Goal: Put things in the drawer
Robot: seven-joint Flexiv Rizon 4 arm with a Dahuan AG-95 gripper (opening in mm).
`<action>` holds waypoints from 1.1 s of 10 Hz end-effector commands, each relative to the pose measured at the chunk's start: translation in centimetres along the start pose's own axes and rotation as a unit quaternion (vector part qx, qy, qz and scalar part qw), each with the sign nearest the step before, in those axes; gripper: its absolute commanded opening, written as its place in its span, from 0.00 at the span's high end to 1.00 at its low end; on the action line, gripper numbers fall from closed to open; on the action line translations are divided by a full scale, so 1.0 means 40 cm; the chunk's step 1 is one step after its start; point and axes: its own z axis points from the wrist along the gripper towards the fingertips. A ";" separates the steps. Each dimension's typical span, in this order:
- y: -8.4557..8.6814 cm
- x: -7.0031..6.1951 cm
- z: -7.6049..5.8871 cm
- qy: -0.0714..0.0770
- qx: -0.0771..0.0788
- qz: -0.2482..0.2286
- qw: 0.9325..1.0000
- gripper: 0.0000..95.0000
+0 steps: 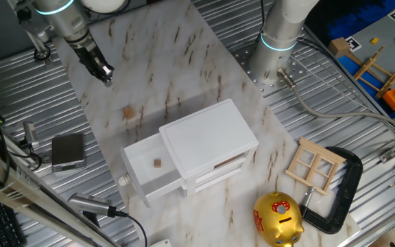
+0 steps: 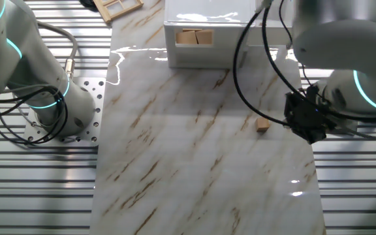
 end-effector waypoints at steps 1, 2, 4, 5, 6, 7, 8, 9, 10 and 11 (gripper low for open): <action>-0.002 0.001 0.000 -0.013 0.009 0.049 0.999 1.00; -0.002 0.001 0.000 -0.012 0.022 0.077 0.997 1.00; -0.002 0.001 0.000 -0.014 0.047 0.100 0.994 1.00; -0.002 0.001 0.000 -0.016 0.055 0.110 0.992 1.00; -0.002 0.001 0.000 -0.018 0.058 0.122 0.991 1.00; -0.002 0.001 0.000 -0.018 0.058 0.128 0.990 1.00; -0.002 0.001 0.000 -0.022 0.055 0.128 0.990 1.00; -0.002 0.001 0.000 -0.023 0.054 0.128 0.990 1.00; -0.002 0.001 0.000 -0.023 0.056 0.127 0.990 1.00; -0.002 0.001 0.000 -0.023 0.056 0.123 0.990 1.00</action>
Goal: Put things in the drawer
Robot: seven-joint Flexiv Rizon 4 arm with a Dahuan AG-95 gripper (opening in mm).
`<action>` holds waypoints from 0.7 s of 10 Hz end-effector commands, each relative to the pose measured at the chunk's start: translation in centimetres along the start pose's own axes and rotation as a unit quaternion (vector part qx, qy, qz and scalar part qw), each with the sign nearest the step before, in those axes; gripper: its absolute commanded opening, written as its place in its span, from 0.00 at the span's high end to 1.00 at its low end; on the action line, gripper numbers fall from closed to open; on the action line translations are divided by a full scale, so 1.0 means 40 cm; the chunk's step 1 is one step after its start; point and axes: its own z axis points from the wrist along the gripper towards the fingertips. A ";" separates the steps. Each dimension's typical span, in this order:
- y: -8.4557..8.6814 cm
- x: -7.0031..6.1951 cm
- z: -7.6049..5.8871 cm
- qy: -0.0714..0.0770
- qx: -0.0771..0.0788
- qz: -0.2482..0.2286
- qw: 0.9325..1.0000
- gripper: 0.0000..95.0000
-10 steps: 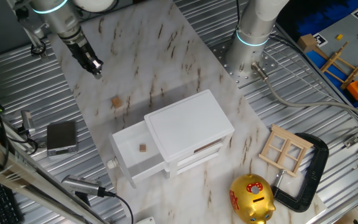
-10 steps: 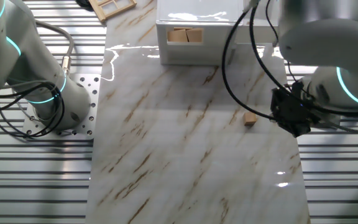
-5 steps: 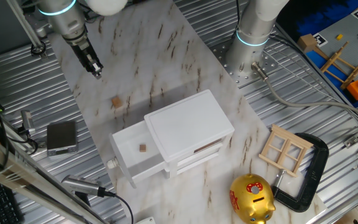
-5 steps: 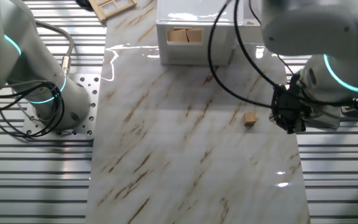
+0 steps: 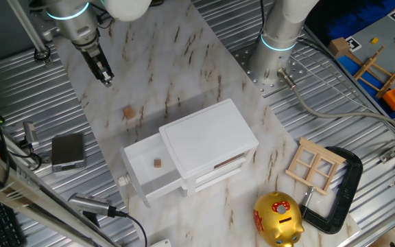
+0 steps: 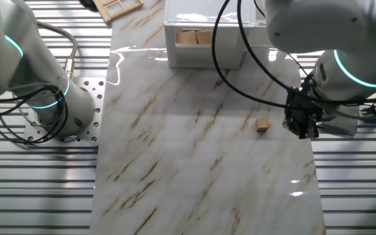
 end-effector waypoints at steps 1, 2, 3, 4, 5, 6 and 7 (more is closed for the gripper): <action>-0.001 0.001 0.000 0.001 0.003 -0.017 1.000 1.00; -0.001 0.001 0.000 0.001 0.003 -0.022 1.000 1.00; -0.001 0.001 0.000 -0.001 0.002 -0.023 1.000 1.00; -0.001 0.001 -0.001 -0.002 0.001 -0.019 1.000 1.00; 0.000 0.000 0.000 -0.003 -0.007 -0.002 1.000 1.00; 0.003 -0.002 0.002 -0.004 -0.015 0.010 1.000 1.00; 0.004 -0.003 0.004 -0.003 -0.017 0.014 1.000 1.00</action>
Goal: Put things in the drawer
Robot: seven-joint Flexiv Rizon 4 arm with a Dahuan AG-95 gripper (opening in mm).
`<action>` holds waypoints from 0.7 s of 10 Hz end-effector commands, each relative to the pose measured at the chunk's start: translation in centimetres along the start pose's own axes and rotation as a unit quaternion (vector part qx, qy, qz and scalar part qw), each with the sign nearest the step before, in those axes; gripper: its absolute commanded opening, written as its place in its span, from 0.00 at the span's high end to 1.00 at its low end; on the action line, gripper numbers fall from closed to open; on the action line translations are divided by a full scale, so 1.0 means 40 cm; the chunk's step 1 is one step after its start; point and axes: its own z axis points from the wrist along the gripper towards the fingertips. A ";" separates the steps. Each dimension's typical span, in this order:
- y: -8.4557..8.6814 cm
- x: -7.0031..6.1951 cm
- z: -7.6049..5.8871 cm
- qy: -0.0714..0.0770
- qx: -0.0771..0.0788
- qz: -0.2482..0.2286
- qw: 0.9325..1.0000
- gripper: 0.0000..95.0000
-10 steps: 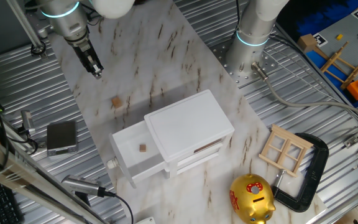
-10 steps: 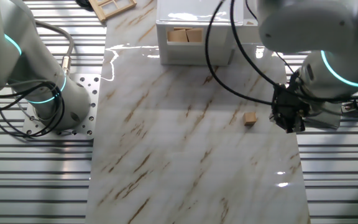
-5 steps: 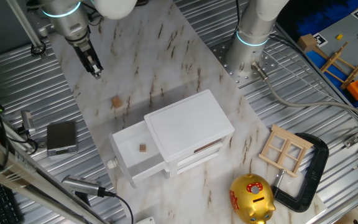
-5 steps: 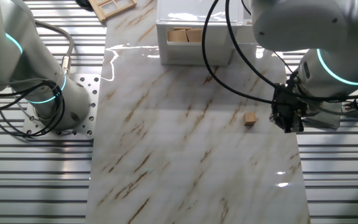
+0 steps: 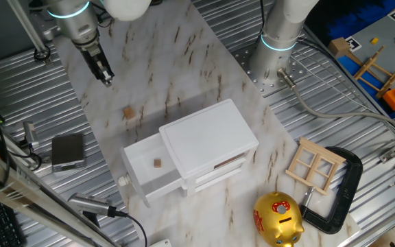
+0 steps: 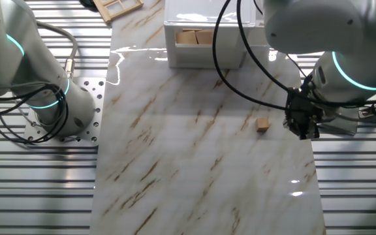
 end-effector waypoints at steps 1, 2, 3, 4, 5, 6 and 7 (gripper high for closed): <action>0.014 -0.012 0.017 0.002 -0.011 0.027 1.000 1.00; 0.021 -0.015 0.027 0.002 -0.013 0.029 0.999 1.00; 0.027 -0.020 0.033 0.002 -0.015 0.030 0.999 0.80; 0.033 -0.024 0.040 0.002 -0.020 0.031 0.999 0.80; 0.038 -0.028 0.051 0.002 -0.022 0.030 0.999 0.80; 0.043 -0.031 0.061 0.002 -0.024 0.029 0.999 0.80; 0.047 -0.034 0.075 0.002 -0.029 0.029 0.999 0.80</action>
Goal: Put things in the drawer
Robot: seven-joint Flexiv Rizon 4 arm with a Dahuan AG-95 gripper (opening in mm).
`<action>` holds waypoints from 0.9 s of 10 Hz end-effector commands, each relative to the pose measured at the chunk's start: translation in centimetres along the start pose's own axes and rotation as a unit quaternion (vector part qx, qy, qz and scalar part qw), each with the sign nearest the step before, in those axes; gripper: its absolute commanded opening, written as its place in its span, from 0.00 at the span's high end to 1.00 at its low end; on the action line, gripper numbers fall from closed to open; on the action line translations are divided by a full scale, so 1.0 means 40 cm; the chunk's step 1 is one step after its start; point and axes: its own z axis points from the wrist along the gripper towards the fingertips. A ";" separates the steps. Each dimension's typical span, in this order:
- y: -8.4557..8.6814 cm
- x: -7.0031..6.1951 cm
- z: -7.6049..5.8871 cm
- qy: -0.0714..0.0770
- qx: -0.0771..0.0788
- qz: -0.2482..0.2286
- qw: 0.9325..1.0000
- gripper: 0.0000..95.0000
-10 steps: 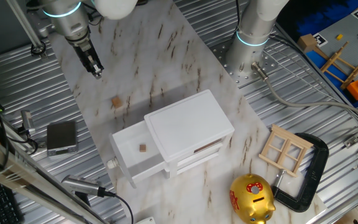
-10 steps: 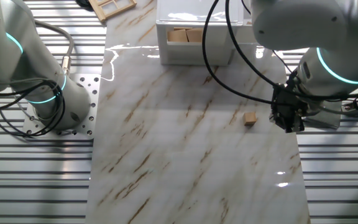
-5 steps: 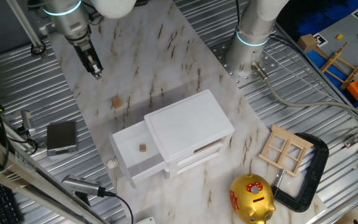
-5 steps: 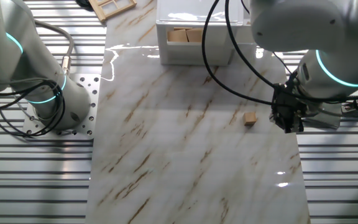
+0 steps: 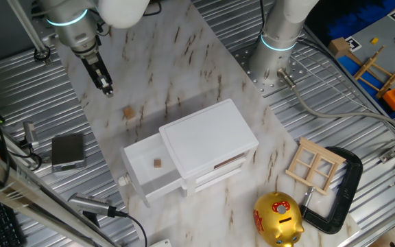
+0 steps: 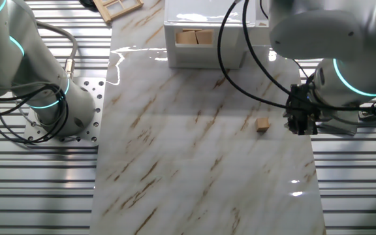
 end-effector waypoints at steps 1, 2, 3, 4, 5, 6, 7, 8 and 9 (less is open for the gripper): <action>0.003 -0.005 0.022 0.000 -0.014 -0.001 1.000 0.80; 0.004 -0.006 0.038 0.001 -0.020 -0.001 1.000 0.80; 0.005 -0.005 0.047 0.001 -0.020 -0.002 1.000 0.80; 0.007 -0.002 0.066 0.002 -0.022 -0.004 1.000 0.80; 0.008 0.001 0.075 0.001 -0.025 -0.006 1.000 0.60; 0.015 0.007 0.095 0.002 -0.025 -0.007 1.000 0.60; 0.019 0.009 0.104 0.003 -0.025 -0.008 1.000 0.60; 0.022 0.011 0.114 0.004 -0.025 -0.007 1.000 0.60; 0.024 0.012 0.120 0.004 -0.025 -0.005 1.000 0.60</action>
